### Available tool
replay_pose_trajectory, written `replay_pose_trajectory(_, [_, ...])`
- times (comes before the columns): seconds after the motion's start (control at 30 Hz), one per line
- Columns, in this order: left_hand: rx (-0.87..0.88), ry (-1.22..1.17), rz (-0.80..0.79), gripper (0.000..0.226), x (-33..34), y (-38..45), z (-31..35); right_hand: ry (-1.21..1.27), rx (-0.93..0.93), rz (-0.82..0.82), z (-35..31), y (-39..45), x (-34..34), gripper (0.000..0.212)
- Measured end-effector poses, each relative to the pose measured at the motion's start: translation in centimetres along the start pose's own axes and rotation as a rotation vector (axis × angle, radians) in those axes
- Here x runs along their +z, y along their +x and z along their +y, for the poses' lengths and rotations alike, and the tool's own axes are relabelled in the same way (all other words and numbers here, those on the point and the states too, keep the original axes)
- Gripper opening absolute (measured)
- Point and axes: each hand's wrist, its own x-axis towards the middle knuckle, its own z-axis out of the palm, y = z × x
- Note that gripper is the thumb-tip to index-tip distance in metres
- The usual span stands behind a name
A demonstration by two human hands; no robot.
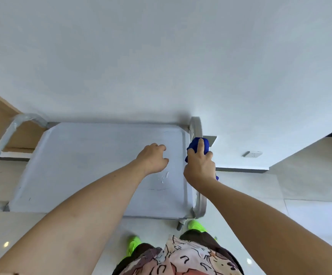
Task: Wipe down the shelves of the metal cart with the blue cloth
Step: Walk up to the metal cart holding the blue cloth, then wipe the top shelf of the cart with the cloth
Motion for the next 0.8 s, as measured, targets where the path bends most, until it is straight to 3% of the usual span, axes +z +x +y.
replay_pose_trajectory(0.23, [0.137,0.040,-0.031,0.053,-1.0,-2.2,-5.0,0.055,0.136,0.174,-1.8,-3.4,0.1,0.024])
replay_pose_trajectory(0.43, [0.117,0.039,-0.045,0.057,-2.3,-3.7,-9.2,0.127,0.054,0.209,-5.0,-5.5,0.4,0.029])
replay_pose_trajectory(0.63, [0.084,-0.003,-0.013,0.059,-3.0,-3.9,-11.0,0.182,-0.029,0.128,-8.1,-6.6,1.9,0.035])
replay_pose_trajectory(0.8, [0.042,0.007,-0.047,0.059,-2.0,-3.6,-11.8,0.181,0.008,0.032,-8.9,-6.7,4.1,0.037])
